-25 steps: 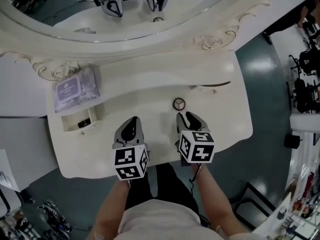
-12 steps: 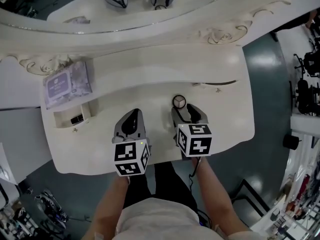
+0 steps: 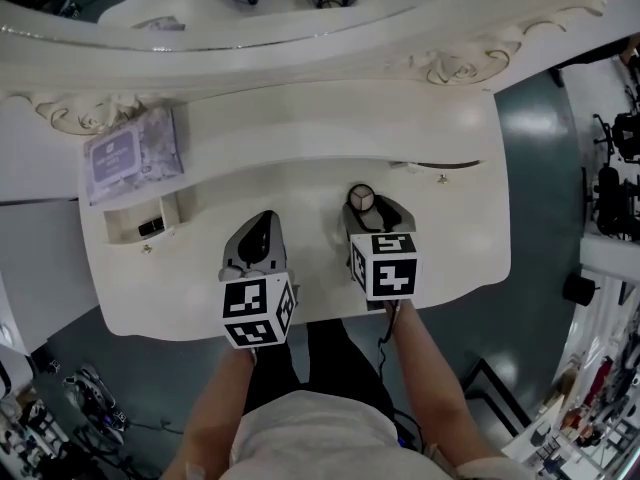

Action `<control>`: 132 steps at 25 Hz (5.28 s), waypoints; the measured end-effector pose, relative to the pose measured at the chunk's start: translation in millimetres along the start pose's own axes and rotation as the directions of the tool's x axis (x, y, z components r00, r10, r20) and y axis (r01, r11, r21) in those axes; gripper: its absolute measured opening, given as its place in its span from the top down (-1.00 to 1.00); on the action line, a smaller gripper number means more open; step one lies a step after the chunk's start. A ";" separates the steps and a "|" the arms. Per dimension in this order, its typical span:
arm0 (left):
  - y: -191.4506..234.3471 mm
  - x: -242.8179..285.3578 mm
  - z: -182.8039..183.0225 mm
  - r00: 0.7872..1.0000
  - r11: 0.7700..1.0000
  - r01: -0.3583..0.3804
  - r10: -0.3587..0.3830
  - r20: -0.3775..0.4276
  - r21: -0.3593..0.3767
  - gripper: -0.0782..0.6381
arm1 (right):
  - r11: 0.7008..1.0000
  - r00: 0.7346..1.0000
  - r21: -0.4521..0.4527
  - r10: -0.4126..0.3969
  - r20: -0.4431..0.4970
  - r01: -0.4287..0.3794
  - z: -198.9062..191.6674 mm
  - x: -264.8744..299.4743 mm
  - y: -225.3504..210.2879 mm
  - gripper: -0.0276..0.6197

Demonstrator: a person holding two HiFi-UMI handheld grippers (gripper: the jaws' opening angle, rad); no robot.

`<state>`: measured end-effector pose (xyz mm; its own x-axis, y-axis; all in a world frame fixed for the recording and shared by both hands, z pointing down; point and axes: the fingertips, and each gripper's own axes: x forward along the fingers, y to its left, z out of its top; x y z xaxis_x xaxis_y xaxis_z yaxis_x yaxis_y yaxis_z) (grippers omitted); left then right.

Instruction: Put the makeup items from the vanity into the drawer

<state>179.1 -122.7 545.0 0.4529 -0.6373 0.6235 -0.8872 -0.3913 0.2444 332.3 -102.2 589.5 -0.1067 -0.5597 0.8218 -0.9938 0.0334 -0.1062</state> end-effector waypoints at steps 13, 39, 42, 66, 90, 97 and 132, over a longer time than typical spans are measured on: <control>14.9 -15.2 1.2 1.000 1.000 -0.021 0.021 0.019 -0.019 0.76 | 0.999 0.999 -0.017 -0.030 0.021 0.030 6.8 -6.5 7.3 0.26; 111.8 -145.0 36.0 0.959 0.983 -0.142 0.167 0.230 -0.119 0.75 | 0.978 0.978 -0.183 0.127 0.162 -0.097 58.8 -67.7 171.1 0.26; 127.7 -161.2 38.5 0.948 0.977 -0.165 0.194 0.253 -0.134 0.76 | 0.968 0.973 -0.219 0.159 0.167 -0.121 64.0 -69.3 197.2 0.25; 241.8 -234.2 17.0 0.872 0.892 -0.342 0.418 0.254 -0.295 0.76 | 0.851 0.927 -0.429 0.367 0.073 -0.304 84.3 -42.0 352.9 0.25; 308.1 -227.0 -9.1 0.848 0.808 -0.378 0.498 0.181 -0.452 0.75 | 0.782 0.917 -0.494 0.390 -0.089 -0.380 84.7 13.9 410.2 0.25; 315.9 -224.5 -14.7 0.847 0.794 -0.377 0.504 0.170 -0.477 0.75 | 0.791 0.915 -0.467 0.385 -0.124 -0.396 80.7 22.8 413.5 0.25; 287.0 -238.3 -5.9 0.856 0.834 -0.340 0.466 0.225 -0.434 0.75 | 0.854 0.926 -0.411 0.374 0.058 -0.319 95.4 -23.9 383.1 0.45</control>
<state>-183.9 -79.2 471.0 -0.0058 -0.8770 0.4804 -0.9323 0.1785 0.3146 -42.8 -155.0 475.7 -0.4687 -0.5539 0.6881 -0.8275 0.5479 -0.1226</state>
